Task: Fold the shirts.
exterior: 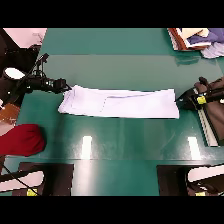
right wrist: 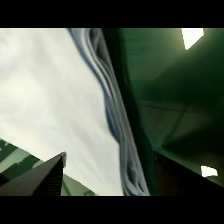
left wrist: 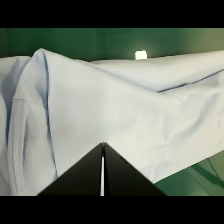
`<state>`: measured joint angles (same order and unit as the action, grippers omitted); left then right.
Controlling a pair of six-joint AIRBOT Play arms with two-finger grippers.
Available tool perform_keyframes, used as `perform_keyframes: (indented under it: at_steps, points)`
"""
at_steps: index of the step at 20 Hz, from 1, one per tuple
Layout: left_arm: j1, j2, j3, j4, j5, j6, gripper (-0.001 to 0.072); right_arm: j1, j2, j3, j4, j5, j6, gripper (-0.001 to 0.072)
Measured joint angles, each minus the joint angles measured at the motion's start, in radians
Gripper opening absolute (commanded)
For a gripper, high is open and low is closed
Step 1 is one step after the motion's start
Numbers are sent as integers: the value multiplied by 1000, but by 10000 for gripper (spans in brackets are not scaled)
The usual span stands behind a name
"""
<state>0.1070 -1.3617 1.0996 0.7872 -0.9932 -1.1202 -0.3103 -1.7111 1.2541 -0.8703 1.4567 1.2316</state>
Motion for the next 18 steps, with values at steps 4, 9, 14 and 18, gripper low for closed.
perform_keyframes:
  at_steps: [4, 9, 14, 18]
  points:
    - [0, -2, 0, -2, -13, 0, 21, 26, -18, -61, 95, -47, -55, 428]
    - [-82, -8, 3, -1, 2, -34, 21, 91, -26, -60, 93, -106, -89, 19]
    - [-240, -79, 86, 1, 61, -55, 21, 128, 0, 33, 109, -12, -85, 18]
    - [-376, -200, 213, 2, 75, -84, 20, 176, 99, 141, 116, 44, -16, 18]
